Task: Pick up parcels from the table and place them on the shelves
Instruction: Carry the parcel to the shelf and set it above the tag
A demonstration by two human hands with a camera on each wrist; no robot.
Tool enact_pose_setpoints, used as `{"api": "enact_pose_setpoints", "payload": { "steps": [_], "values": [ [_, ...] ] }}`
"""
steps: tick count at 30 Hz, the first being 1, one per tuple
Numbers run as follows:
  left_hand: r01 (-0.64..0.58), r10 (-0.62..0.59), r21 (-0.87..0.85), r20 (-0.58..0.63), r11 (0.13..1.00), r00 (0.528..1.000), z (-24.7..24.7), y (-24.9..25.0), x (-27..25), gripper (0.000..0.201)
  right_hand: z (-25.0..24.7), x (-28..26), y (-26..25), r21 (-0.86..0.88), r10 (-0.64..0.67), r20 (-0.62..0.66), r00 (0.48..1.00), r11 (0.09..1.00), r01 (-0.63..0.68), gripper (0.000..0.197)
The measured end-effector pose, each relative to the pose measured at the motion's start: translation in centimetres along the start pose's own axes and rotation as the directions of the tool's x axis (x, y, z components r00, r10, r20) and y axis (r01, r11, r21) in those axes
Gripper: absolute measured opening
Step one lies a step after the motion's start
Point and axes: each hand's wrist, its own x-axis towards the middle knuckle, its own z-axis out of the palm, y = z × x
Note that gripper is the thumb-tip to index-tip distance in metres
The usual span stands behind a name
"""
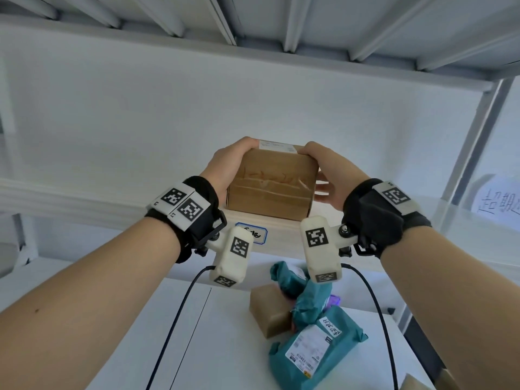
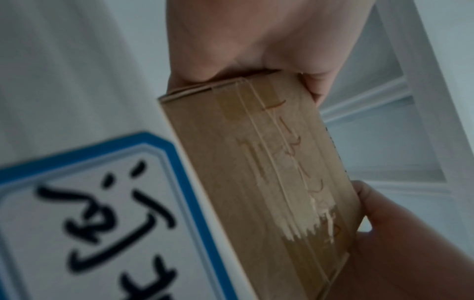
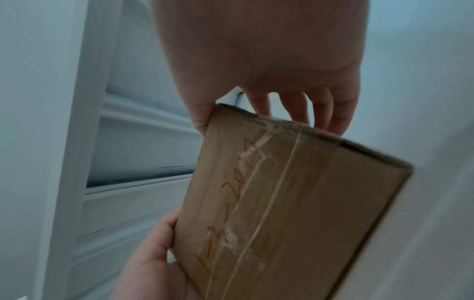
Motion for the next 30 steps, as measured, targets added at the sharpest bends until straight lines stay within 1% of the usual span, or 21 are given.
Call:
{"api": "enact_pose_setpoints", "payload": {
  "steps": [5,6,9,10,17,20,21,22,23,24,26,27,28,29,30],
  "values": [
    [0.030,-0.029,0.022,-0.059,0.999,0.998,0.1,-0.2,0.5,0.042,0.1,0.6,0.1,-0.023,0.006,-0.004,1.000,1.000,-0.006,0.019],
    [0.032,-0.031,0.027,-0.065,0.999,0.997,0.1,-0.3,0.6,0.042,0.2,0.7,0.1,-0.025,0.006,-0.004,1.000,1.000,-0.006,0.020],
    [0.034,-0.034,0.011,-0.061,0.999,0.998,0.1,-0.4,0.8,0.026,0.4,0.9,0.2,-0.016,0.009,-0.006,1.000,1.000,-0.009,0.024],
    [0.035,-0.035,0.006,-0.057,0.999,0.998,0.1,-0.4,0.8,0.024,0.4,0.9,0.2,-0.010,0.011,-0.008,1.000,1.000,-0.011,0.024],
    [0.029,-0.027,0.036,-0.056,0.999,0.998,0.3,-0.2,0.2,0.027,0.4,0.8,0.3,-0.002,0.026,-0.027,0.999,1.000,-0.026,0.021],
    [0.019,-0.013,0.116,-0.052,0.993,0.999,0.4,0.5,-0.6,0.034,0.4,0.7,0.2,-0.060,0.015,-0.050,0.999,0.998,-0.018,0.030],
    [0.001,0.009,0.164,-0.062,0.986,0.998,0.3,0.9,-0.8,0.038,0.4,0.5,0.1,-0.098,-0.011,-0.063,0.998,0.995,0.005,0.035],
    [-0.017,0.033,0.208,-0.075,0.978,0.997,0.0,1.3,-1.2,0.038,0.3,0.4,-0.1,-0.133,-0.062,-0.082,0.995,0.990,0.051,0.040],
    [-0.031,0.054,0.235,-0.091,0.971,0.994,-0.3,1.7,-1.6,0.034,0.3,0.1,-0.3,-0.152,-0.141,-0.110,0.984,0.981,0.124,0.044],
    [-0.035,0.067,0.258,-0.117,0.965,0.991,-0.6,2.1,-2.0,0.028,0.3,-0.3,-0.7,-0.167,-0.237,-0.142,0.961,0.963,0.213,0.047],
    [-0.049,0.100,0.317,-0.147,0.947,0.984,-1.4,2.7,-2.8,0.022,0.3,-1.6,-1.7,-0.227,-0.426,-0.198,0.883,0.896,0.382,0.049],
    [-0.055,0.114,0.349,-0.151,0.936,0.982,-1.9,2.8,-3.0,0.027,0.6,-2.2,-2.2,-0.261,-0.499,-0.205,0.842,0.857,0.444,0.048],
    [-0.062,0.132,0.385,-0.158,0.921,0.978,-2.3,2.9,-3.6,0.040,0.9,-2.9,-2.7,-0.291,-0.551,-0.190,0.812,0.822,0.489,0.046],
    [-0.066,0.151,0.427,-0.168,0.902,0.974,-2.7,3.1,-4.3,0.051,1.5,-3.6,-3.1,-0.315,-0.588,-0.158,0.793,0.791,0.524,0.044],
    [-0.065,0.167,0.472,-0.179,0.879,0.970,-3.1,3.1,-4.9,0.057,2.2,-4.2,-3.3,-0.337,-0.608,-0.116,0.786,0.768,0.545,0.042]
  ]
}}
